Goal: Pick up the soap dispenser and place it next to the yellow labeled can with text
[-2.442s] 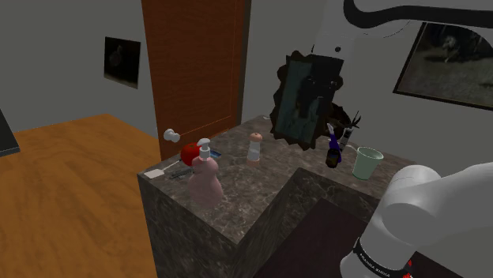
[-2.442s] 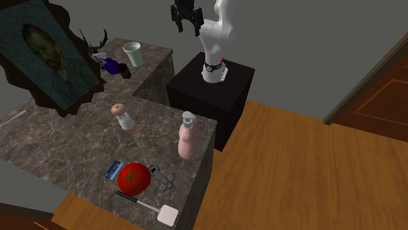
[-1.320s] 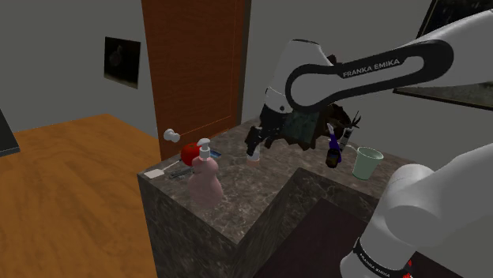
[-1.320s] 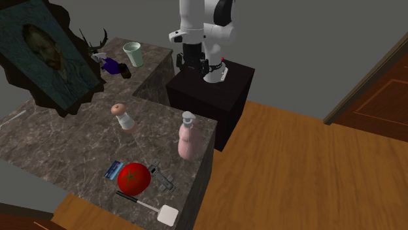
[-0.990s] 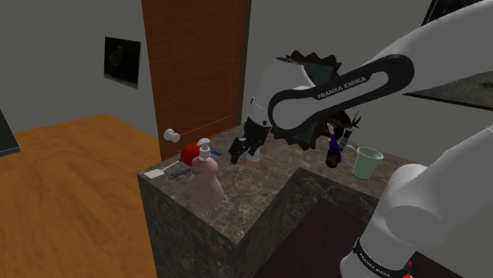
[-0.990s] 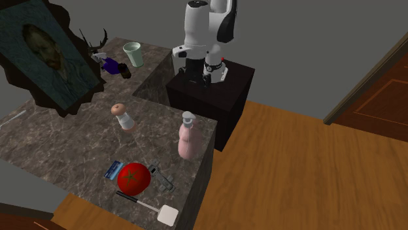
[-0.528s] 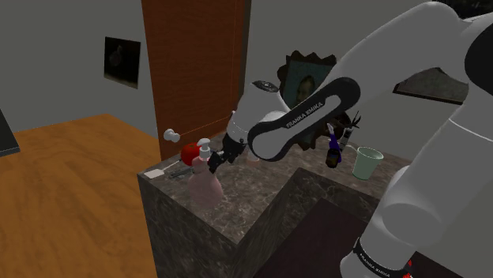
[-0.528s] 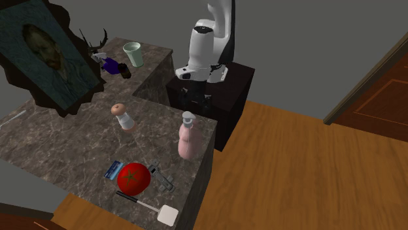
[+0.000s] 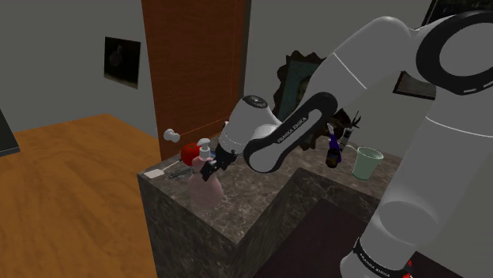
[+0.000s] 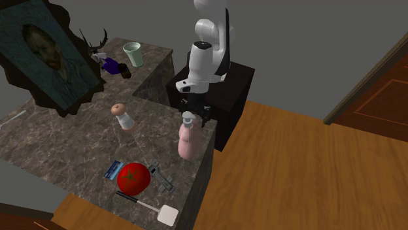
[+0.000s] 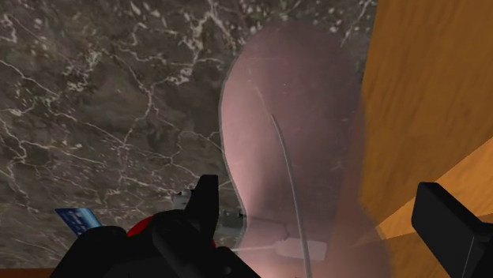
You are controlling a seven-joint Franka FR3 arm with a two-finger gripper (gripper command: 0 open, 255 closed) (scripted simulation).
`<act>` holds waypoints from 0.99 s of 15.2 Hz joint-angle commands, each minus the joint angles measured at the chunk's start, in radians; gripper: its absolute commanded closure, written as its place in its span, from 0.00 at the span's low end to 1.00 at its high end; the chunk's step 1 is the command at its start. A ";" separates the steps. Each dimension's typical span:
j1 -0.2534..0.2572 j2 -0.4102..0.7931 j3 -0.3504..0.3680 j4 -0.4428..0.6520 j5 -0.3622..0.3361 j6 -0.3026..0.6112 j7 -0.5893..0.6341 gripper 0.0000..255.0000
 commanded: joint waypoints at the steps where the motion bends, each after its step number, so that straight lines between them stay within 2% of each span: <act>1: -0.002 0.015 -0.002 0.004 -0.026 0.010 0.020 0.00; 7: -0.001 0.015 -0.003 0.004 -0.026 0.010 0.020 0.00; 8: -0.001 0.015 -0.003 0.004 -0.026 0.010 0.019 1.00; 15: -0.001 0.014 -0.002 0.003 -0.025 0.010 0.019 1.00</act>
